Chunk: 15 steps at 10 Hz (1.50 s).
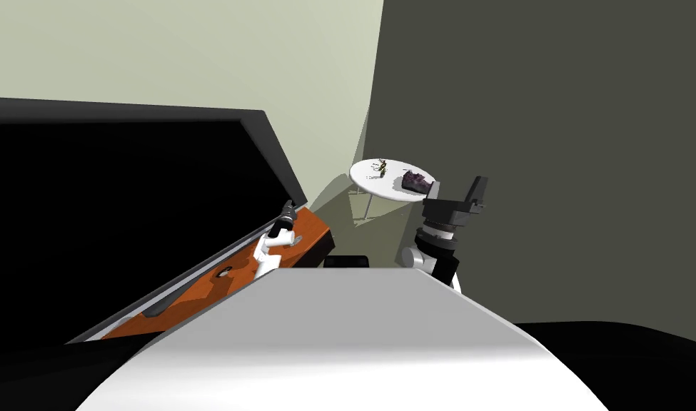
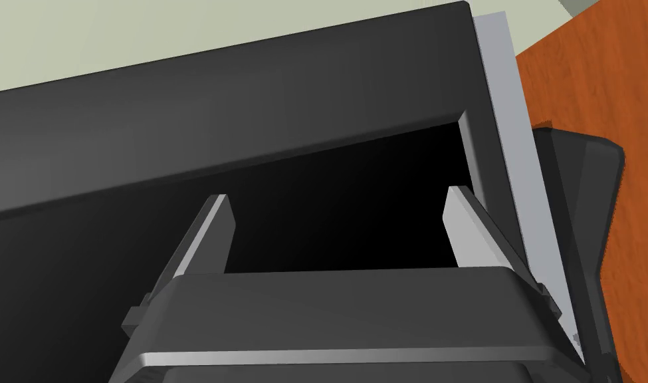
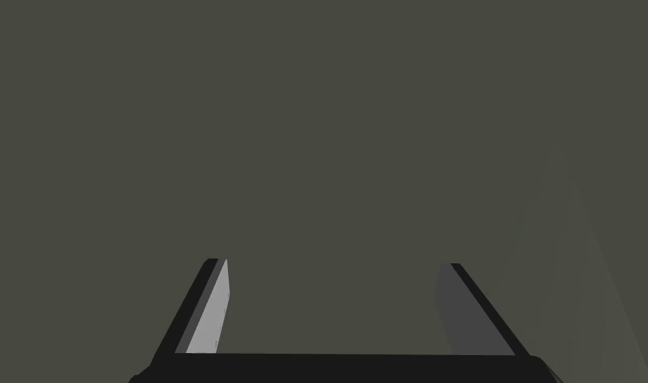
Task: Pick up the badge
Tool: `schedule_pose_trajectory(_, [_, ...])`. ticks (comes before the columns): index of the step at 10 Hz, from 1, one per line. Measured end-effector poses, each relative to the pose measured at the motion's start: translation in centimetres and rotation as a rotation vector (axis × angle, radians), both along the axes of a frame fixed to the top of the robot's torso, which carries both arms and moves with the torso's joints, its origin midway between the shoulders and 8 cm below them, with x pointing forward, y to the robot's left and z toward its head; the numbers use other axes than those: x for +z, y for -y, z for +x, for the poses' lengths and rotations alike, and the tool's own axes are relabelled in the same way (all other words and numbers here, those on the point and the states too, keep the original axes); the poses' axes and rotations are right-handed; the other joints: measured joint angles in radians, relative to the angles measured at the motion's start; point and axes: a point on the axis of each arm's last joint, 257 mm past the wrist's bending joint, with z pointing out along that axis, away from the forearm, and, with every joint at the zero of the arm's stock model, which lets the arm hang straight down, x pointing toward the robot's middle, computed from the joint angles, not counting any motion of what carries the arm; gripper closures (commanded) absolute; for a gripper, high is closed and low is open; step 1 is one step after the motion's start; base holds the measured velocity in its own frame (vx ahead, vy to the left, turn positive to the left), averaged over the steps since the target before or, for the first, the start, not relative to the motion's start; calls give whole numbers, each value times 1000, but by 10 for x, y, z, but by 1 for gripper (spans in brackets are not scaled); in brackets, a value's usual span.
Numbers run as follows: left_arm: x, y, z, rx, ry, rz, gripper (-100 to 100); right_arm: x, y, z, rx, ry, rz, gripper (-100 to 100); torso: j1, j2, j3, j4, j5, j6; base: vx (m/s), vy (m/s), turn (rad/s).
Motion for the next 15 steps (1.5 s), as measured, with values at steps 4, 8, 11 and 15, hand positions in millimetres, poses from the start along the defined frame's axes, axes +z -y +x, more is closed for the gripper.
schedule_pose_trajectory(4, [-33, -13, -7, 43, -102, -49, -100, 0, 0, 0, 0, 0, 0, 0, 1, 2, 1, 0, 0, 0, 38, -22, -26])
schedule_pose_trajectory(8, [-77, -37, -19, 109, -237, -123, -100, 0, 0, 0, 0, 0, 0, 0, 1, 1, 1, 0, 0, 0, 59, -33, -31])
schedule_pose_trajectory(11, [-103, -48, -30, 150, -321, -170, -100, 0, 0, 0, 0, 0, 0, 0, 2, 4, 2, 1, 0, -1, 31, -22, -22])
schedule_pose_trajectory(15, [-140, -65, -56, 219, -441, -245, -100, 0, 0, 0, 0, 0, 0, 0, 2, 2, 1, 0, 0, -1, 48, -22, -34])
